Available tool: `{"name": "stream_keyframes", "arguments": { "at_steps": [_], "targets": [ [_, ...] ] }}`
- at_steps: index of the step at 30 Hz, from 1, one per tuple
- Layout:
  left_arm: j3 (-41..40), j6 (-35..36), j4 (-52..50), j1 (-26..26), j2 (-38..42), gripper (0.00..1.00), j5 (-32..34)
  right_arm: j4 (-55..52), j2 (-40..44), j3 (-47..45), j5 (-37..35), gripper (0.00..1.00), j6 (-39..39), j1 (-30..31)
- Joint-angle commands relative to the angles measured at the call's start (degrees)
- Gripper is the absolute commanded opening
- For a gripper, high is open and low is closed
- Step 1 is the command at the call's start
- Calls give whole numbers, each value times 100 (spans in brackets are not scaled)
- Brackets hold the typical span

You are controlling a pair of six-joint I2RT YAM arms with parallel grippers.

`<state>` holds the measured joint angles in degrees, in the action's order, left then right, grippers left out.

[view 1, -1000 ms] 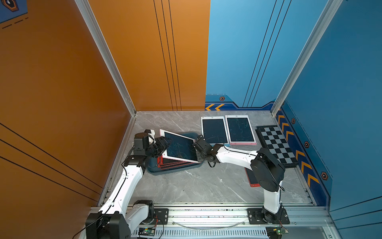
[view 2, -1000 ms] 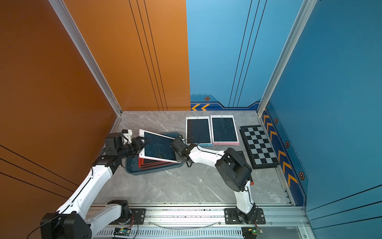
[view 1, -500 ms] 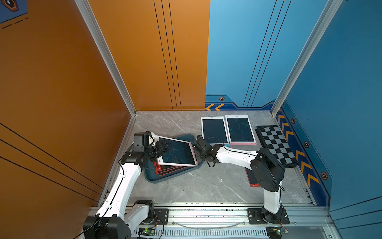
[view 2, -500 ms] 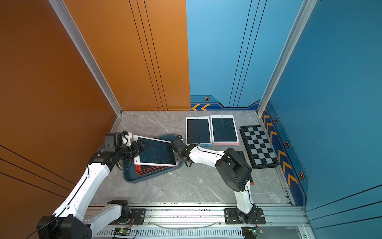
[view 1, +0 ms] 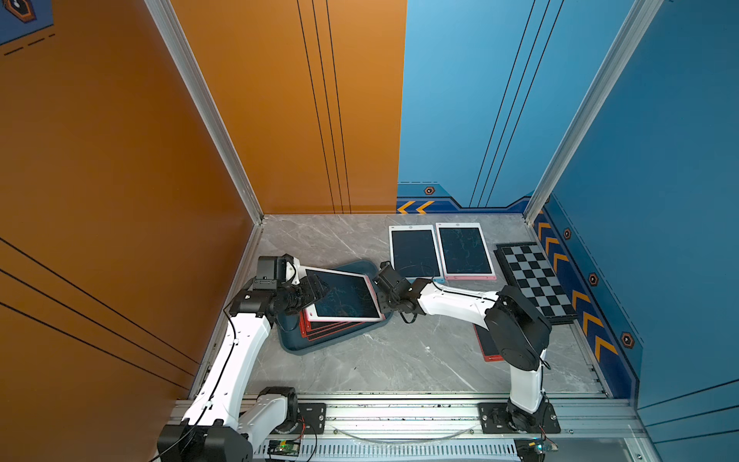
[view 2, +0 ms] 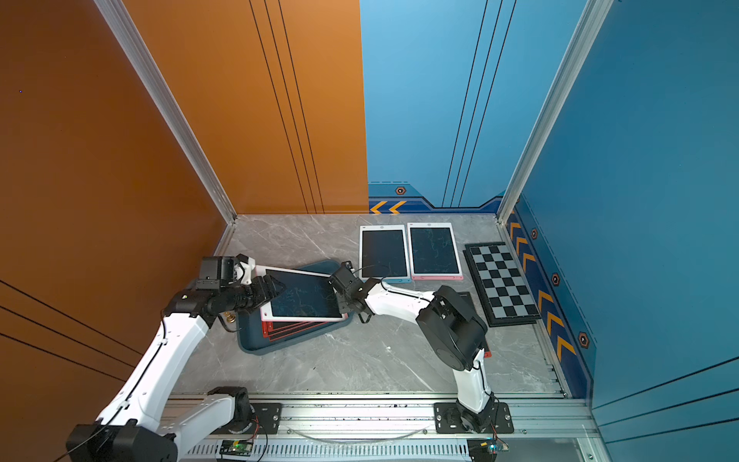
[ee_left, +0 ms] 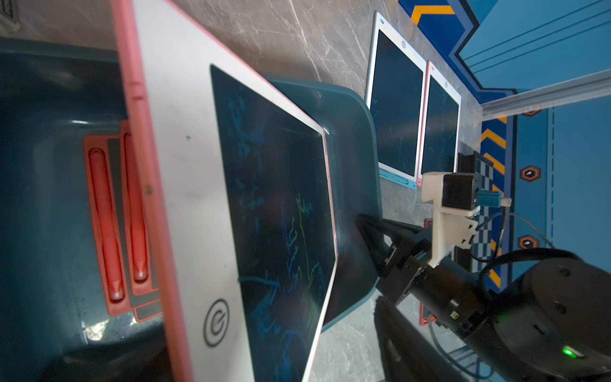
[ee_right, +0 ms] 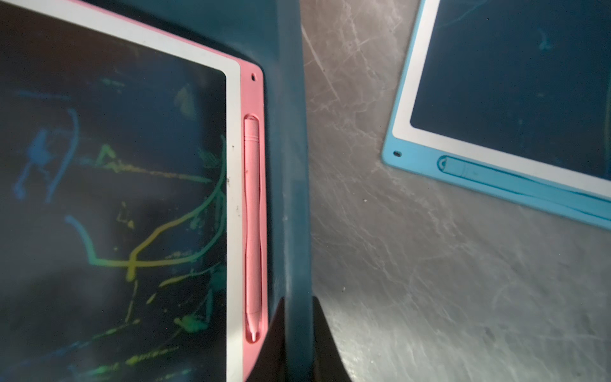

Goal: Take out the writing tablet from the storage box
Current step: Pick up the writing tablet from the storage box.

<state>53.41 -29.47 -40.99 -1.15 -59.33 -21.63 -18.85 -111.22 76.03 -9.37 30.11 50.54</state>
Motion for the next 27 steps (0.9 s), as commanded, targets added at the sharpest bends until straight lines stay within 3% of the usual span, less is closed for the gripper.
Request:
{"name": "stream_keyframes", "arguments": {
  "at_steps": [1,8,14,20,27],
  "targets": [
    [167,111,-225,27,141,55,120,22,38,103,141,10,-93,52],
    [178,3,-224,25,226,26,134,27,116,140,129,7,-75,61],
    [364,-133,-216,18,482,10,51,31,288,140,146,5,14,47],
    [864,-173,-215,9,661,0,61,198,544,50,72,4,302,1],
    [1391,-98,-205,17,692,0,245,424,715,34,57,2,496,-105]
  ]
}}
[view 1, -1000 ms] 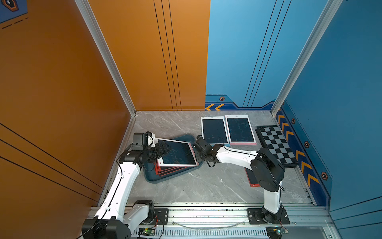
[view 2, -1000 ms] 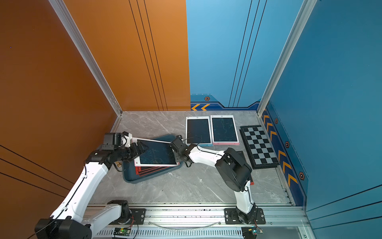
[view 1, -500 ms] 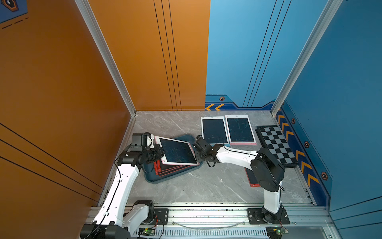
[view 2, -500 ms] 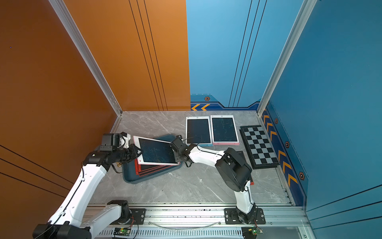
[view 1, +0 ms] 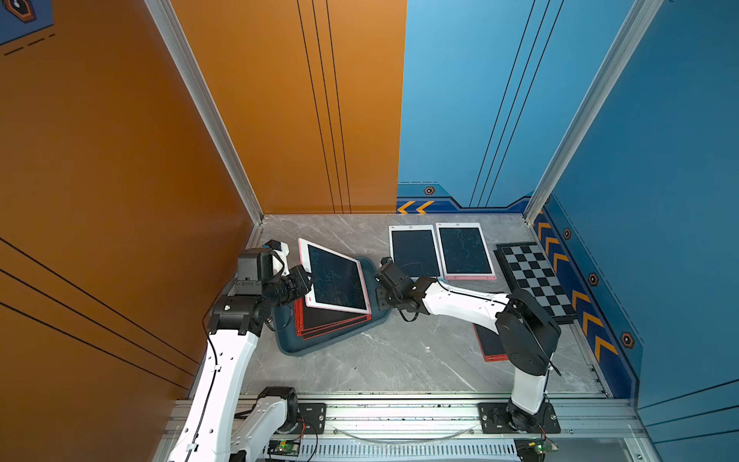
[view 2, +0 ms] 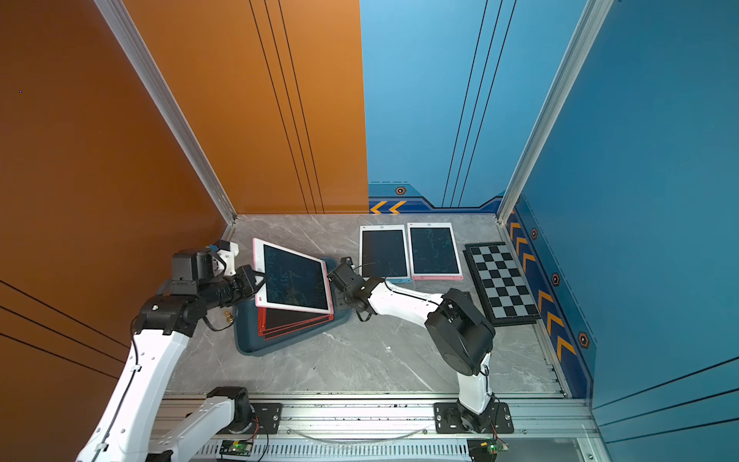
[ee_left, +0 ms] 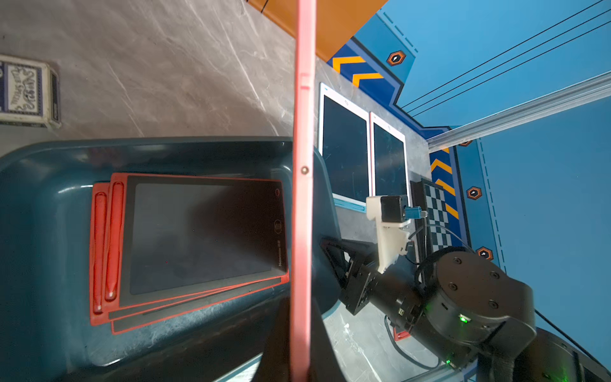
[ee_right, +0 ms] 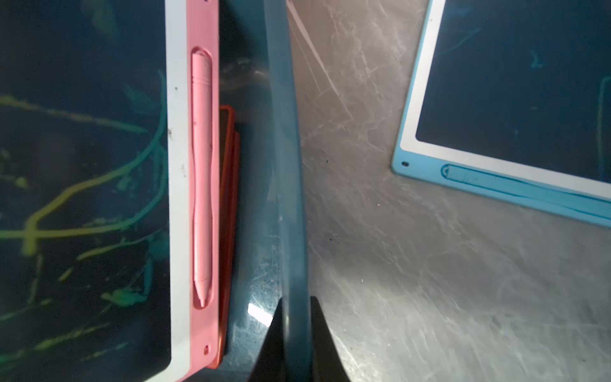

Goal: Take out the writing tablet from the storage box
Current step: Pick up the writing tablet from the storage box, then place the storage box at the center of the board.

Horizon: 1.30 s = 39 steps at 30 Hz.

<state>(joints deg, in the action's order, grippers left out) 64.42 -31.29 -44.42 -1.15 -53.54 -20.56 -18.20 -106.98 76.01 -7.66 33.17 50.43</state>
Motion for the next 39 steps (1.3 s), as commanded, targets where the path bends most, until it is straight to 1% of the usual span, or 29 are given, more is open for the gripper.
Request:
{"name": "stream_keyframes", "arguments": {
  "at_steps": [1,4,8,14,23,24,28,31,39],
  "targets": [
    [361,92,132,14,131,0,194,361,305,60,-134,2,186,-128],
    [499,84,193,31,243,0,329,377,288,198,-141,2,198,-295],
    [585,18,320,87,348,0,307,568,222,397,-16,1,282,-552],
    [625,-59,421,182,456,0,334,730,-85,1004,129,0,278,-731],
    [412,-356,855,336,744,0,336,1361,-1145,2152,87,0,565,-963],
    [366,-403,914,351,776,0,344,1428,-1392,2295,74,0,596,-981],
    [217,-446,1049,389,940,0,373,1846,-1945,2654,97,0,859,-991],
    [181,-443,1068,420,1015,0,354,1934,-2336,3175,93,0,963,-989],
    [84,-347,1065,564,1022,0,344,2323,-2716,3362,-186,0,1166,-965]
  ]
}}
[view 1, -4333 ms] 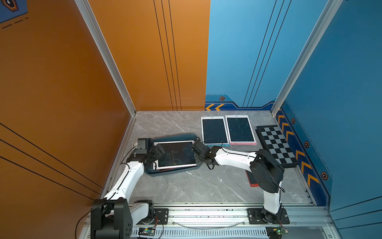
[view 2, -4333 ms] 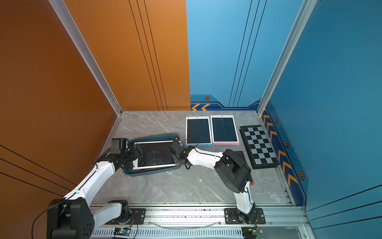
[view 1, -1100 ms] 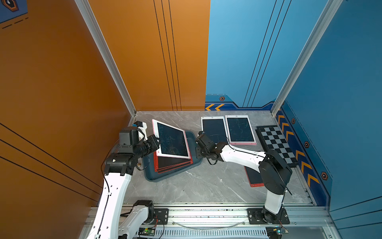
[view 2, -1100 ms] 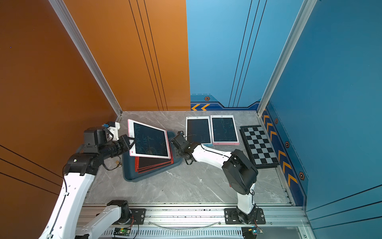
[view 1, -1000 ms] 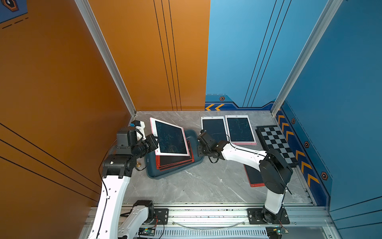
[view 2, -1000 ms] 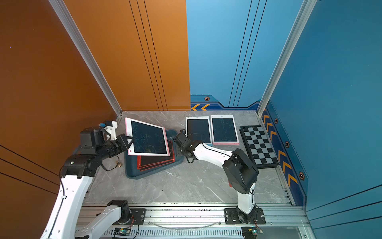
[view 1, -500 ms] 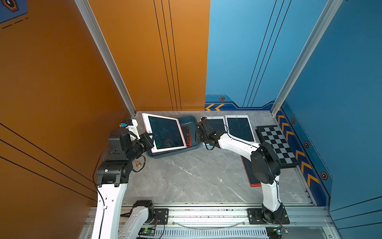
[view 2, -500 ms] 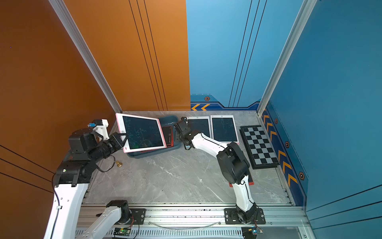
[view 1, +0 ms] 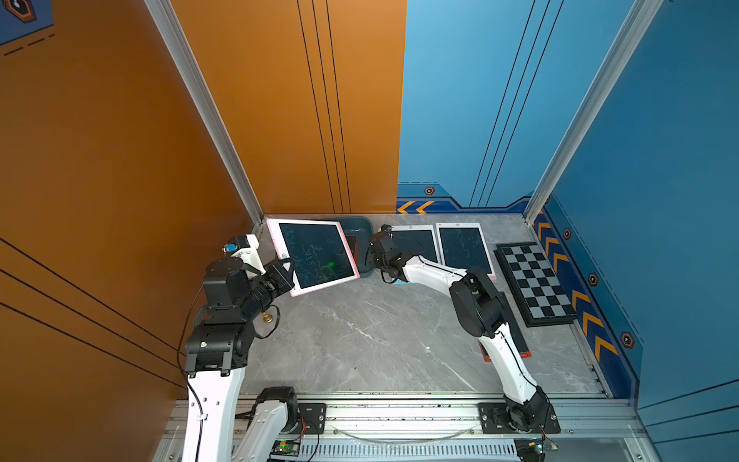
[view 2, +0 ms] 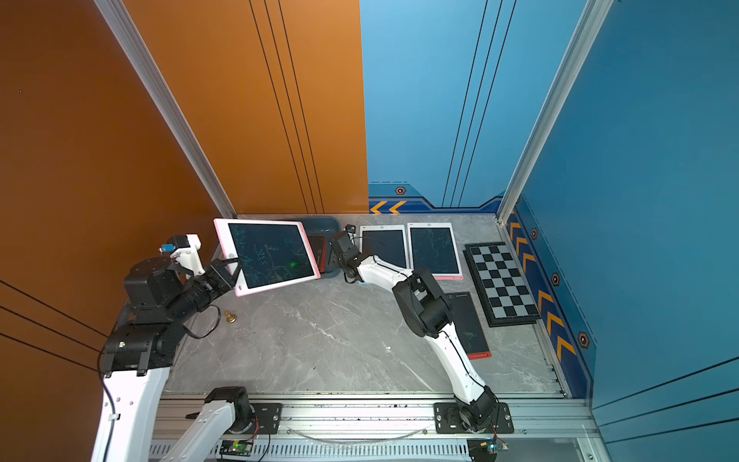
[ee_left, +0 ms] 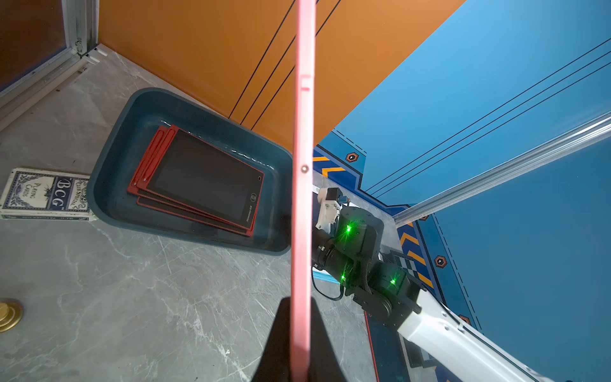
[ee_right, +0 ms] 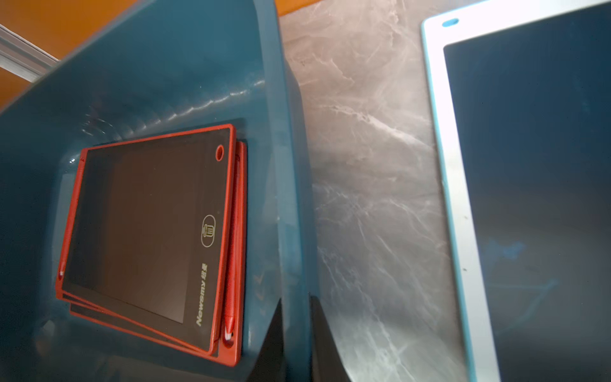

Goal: Take out the writing tablet from the storage box
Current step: Place the storage box at the center of the board.

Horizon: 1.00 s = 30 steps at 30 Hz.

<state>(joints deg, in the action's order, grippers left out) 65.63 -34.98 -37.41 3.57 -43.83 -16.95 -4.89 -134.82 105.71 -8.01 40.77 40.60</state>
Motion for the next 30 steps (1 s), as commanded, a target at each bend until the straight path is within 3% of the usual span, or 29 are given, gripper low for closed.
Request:
{"name": "stream_keyframes", "arguments": {
  "at_steps": [1,10,18,24,30],
  "targets": [
    [-27,35,366,114,43,0,-38,1017,30,412,-172,0,431,20],
    [-41,87,364,220,68,0,-37,963,-133,606,-262,5,513,62],
    [5,16,359,238,60,0,-265,922,44,803,125,33,53,-8],
    [54,-166,365,235,93,0,-626,730,650,684,474,42,-385,-271],
    [-47,-503,374,190,94,0,-1208,779,1554,-183,482,45,-604,-354]
  ]
}}
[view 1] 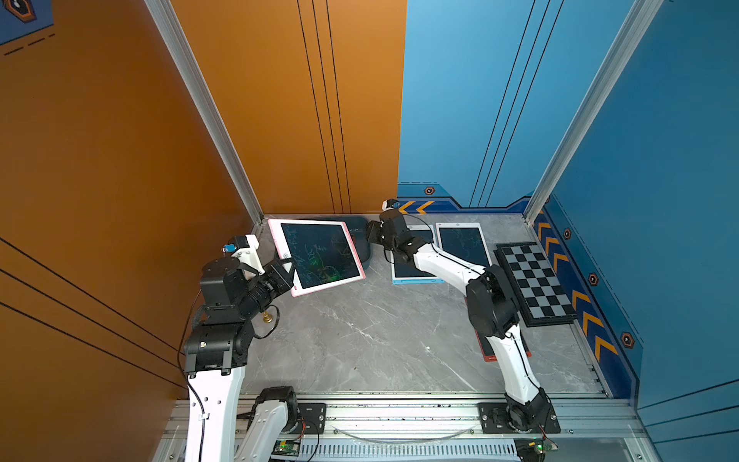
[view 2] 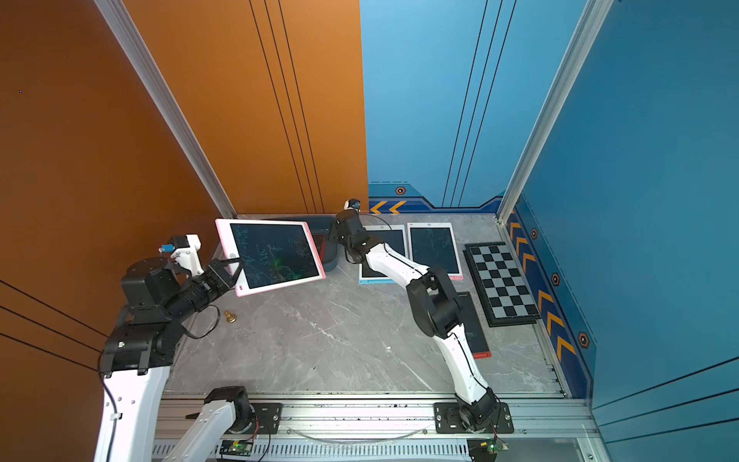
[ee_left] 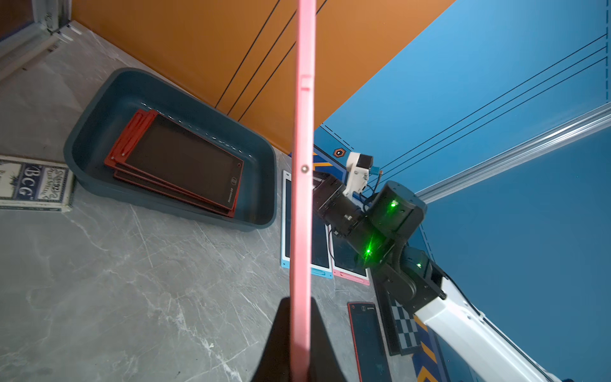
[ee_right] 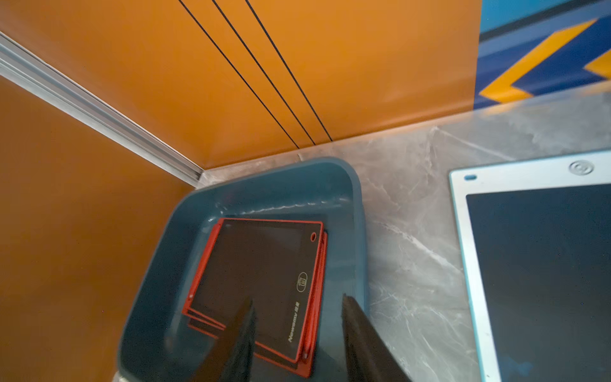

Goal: Take out the writing tablet from the storage box
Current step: Place the storage box at the center of the board, then place the writing tablet at the center of the board.

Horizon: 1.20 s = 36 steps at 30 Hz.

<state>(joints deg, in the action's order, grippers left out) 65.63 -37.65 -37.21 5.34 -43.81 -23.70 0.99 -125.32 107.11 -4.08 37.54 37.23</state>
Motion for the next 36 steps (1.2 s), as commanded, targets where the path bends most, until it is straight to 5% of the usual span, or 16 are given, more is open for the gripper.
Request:
{"name": "stream_keyframes", "arguments": {
  "at_steps": [1,7,14,20,27,36],
  "targets": [
    [-92,-287,380,-25,84,0,-628,191,903,-521,75,46,-303,-43],
    [-761,-827,897,-762,22,0,-972,44,2182,-1704,-149,51,-598,-240],
    [-1845,-1411,2234,-2772,-262,0,45,-400,3797,-3003,-676,66,-932,-425],
    [-2376,-1800,3402,-3655,-721,0,417,-769,4958,-3932,-921,72,-981,-590],
    [-1552,-1069,2531,-3617,-1253,0,-112,-1398,5756,-4700,65,78,-1806,-919],
    [-1921,-1509,2943,-3705,-1437,0,-84,-1948,7170,-6071,391,80,-1259,-1837]
  ]
}}
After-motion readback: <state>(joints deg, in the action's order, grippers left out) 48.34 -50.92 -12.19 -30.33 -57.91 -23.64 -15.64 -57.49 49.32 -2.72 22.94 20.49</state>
